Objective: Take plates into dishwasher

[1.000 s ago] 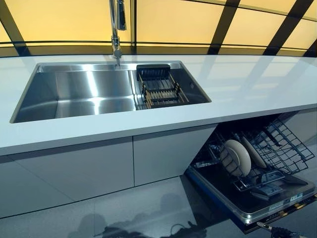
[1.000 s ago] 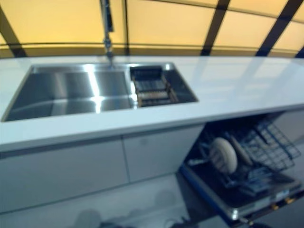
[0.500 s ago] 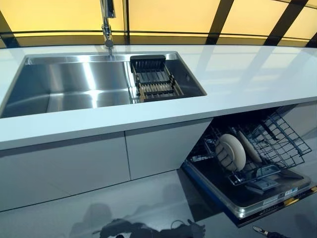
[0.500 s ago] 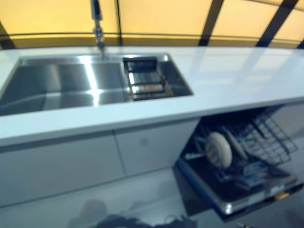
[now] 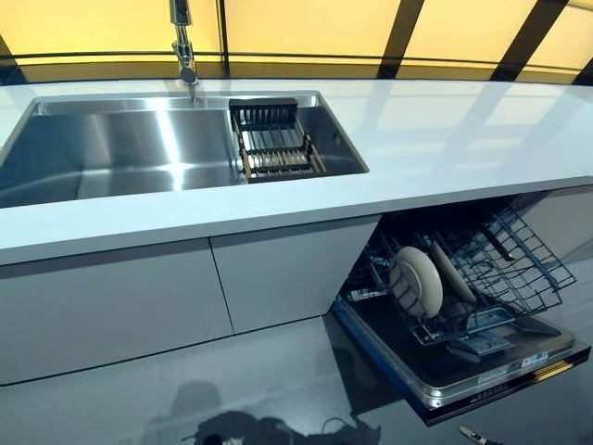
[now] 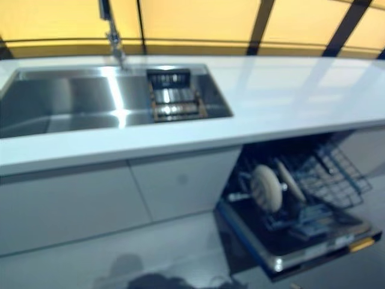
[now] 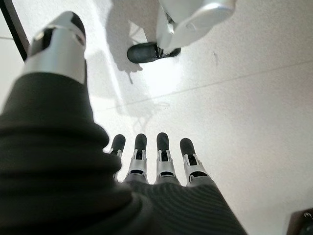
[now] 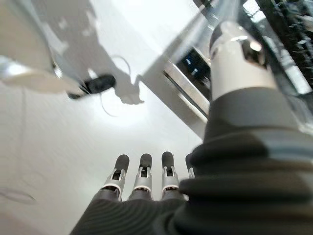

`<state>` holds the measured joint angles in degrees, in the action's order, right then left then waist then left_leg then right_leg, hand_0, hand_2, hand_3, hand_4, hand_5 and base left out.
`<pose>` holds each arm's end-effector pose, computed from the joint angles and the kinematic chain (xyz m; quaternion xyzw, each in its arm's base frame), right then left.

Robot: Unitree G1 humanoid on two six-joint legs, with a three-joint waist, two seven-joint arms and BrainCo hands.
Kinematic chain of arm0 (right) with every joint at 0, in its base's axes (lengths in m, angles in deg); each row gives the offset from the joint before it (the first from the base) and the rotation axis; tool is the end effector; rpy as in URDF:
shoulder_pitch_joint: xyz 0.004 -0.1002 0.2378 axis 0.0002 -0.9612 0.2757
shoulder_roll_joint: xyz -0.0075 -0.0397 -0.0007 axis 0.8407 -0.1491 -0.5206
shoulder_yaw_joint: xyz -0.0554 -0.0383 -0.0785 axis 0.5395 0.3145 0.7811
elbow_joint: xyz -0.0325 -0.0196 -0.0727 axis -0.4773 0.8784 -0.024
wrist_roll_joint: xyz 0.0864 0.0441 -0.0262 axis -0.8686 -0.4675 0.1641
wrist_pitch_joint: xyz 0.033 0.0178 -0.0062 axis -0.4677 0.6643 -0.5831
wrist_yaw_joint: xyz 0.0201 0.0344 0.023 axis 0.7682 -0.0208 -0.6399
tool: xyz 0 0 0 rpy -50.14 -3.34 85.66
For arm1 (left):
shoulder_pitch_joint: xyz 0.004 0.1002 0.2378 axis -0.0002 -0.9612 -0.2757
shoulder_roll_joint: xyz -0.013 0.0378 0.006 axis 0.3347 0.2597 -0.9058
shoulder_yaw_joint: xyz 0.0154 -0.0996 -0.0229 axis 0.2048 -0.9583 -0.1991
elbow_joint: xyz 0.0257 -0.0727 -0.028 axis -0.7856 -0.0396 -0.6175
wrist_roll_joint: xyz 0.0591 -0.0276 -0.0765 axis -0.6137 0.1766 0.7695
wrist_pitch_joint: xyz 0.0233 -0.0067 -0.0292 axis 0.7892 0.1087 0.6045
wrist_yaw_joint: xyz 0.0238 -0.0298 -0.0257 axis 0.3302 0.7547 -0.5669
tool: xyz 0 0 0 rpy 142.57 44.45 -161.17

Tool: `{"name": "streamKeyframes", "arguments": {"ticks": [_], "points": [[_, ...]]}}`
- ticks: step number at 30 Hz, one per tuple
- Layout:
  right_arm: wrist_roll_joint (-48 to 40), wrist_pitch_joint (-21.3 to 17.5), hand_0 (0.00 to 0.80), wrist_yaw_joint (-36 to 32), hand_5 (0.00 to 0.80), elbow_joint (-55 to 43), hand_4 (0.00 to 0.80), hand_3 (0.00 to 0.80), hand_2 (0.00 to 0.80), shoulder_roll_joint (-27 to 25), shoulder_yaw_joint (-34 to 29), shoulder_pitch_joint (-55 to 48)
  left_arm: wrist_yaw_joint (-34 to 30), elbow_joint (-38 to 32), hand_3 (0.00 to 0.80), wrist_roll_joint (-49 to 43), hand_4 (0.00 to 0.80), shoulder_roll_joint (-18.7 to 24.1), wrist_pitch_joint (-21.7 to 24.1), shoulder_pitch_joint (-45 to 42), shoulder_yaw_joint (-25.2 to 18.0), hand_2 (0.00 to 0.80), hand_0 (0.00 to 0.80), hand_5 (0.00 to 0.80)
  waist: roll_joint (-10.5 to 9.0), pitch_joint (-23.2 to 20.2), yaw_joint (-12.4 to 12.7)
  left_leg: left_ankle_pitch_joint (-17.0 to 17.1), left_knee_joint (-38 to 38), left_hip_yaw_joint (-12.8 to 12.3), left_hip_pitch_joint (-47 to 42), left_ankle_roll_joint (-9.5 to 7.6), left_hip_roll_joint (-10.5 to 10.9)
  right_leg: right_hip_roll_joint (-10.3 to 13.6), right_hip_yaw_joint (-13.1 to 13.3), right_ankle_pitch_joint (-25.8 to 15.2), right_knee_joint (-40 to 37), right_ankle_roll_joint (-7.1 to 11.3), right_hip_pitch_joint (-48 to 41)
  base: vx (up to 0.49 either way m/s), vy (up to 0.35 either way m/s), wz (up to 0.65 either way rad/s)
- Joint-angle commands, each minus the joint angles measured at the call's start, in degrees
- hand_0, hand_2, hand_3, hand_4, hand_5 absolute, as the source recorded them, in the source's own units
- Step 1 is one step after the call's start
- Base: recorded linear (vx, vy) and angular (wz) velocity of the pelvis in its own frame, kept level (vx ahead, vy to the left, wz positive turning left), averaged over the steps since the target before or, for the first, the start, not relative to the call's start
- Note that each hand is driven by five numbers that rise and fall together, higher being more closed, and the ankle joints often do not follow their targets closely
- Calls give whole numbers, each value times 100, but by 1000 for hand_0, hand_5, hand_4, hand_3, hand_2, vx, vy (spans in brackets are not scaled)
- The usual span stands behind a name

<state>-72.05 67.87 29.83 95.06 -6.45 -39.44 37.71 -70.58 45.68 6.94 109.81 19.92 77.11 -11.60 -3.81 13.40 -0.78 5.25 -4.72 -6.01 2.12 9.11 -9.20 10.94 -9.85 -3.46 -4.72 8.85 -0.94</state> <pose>0.1057 -0.3119 -0.0716 0.1977 0.5126 -0.2583 0.7947 0.1010 0.2833 -0.0901 0.1443 0.5909 0.1993 0.7683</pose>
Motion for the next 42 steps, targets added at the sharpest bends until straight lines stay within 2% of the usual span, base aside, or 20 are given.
{"name": "streamKeyframes", "arguments": {"ticks": [1, 7, 15, 19, 25, 28, 31, 32, 36, 42], "points": [[-312, -201, 0, 155, 0, 59, 0, 0, 0, -276, -18, 367, -22, 223, 0, 146, 0, 32, 79, 152, 100, 0, 0, 0, 271, 156, -2, -211, 262, -30, 86, -571, 208, 248, 297, 155, 866, 67, 459, -82, -33, 2], [-365, -220, 0, 280, 0, 309, 0, 0, 0, -397, -91, 515, -57, 128, 0, 194, 0, -3, 39, 238, 161, 0, 0, 0, 412, 334, -46, -145, 219, -10, 187, -518, 205, 223, 307, 180, 900, 20, 580, -83, -38, 3], [-536, -147, 0, 298, 0, 289, 0, 0, 0, -599, -194, 579, -150, 13, 0, 184, 0, 59, 36, 332, 203, 0, 0, 0, 508, 511, -131, -95, 160, -65, 250, -466, 205, 225, 340, 152, 920, 2, 745, -50, -21, 0], [-860, -171, 0, 545, 0, 195, 0, 0, 0, -728, -252, 703, -205, -28, 0, 265, 0, 140, 100, 424, 258, 0, 0, 0, 592, 668, -190, -67, 125, -96, 334, -440, 241, 229, 371, 147, 971, -6, 897, -112, -28, 1], [-895, -264, 0, 849, 0, 320, 0, 0, 0, -954, -413, 751, -247, -46, 0, 321, 0, 137, 134, 443, 300, 0, 0, 0, 716, 741, -261, -61, 91, -128, 350, -413, 281, 243, 404, 143, 994, -17, 1002, -51, 11, -1], [-1247, -283, 0, 1020, 0, 157, 0, 0, 0, -1066, -501, 773, -270, -66, 0, 342, 0, 135, 150, 433, 340, 0, 0, 0, 770, 775, -313, -54, 73, -153, 371, -396, 299, 249, 429, 128, 979, -23, 1055, -47, 15, -1], [-1837, -492, 0, 1068, 0, -35, 0, 0, 0, -1109, -620, 782, -272, -48, 0, 387, 0, 95, 201, 432, 381, 0, 0, 0, 826, 796, -382, -50, 54, -179, 385, -380, 314, 245, 464, 112, 958, -28, 1107, -37, 35, -4], [-2441, -639, 0, 1034, 0, -219, 0, 0, 0, -1108, -707, 805, -276, -47, 0, 426, 0, 69, 233, 420, 401, 0, 0, 0, 856, 803, -420, -54, 40, -190, 389, -375, 328, 239, 484, 108, 934, -34, 1125, -38, 59, -3], [-3462, -894, 0, 979, 0, -656, 0, 0, 0, -982, -875, 882, -276, 9, 0, 521, 0, -32, 306, 403, 456, 0, 0, 0, 947, 790, -500, -59, 18, -223, 409, -362, 363, 240, 525, 113, 907, -40, 1179, -17, 64, -4], [-4628, -1868, 0, -48, 0, -1189, 0, 0, 0, -673, -1111, 1085, -279, 65, 0, 656, 0, -227, 389, 336, 538, 0, 0, 0, 1165, 748, -576, -54, -2, -280, 438, -350, 451, 291, 567, 128, 910, -46, 1266, -3, 87, -8]]}}
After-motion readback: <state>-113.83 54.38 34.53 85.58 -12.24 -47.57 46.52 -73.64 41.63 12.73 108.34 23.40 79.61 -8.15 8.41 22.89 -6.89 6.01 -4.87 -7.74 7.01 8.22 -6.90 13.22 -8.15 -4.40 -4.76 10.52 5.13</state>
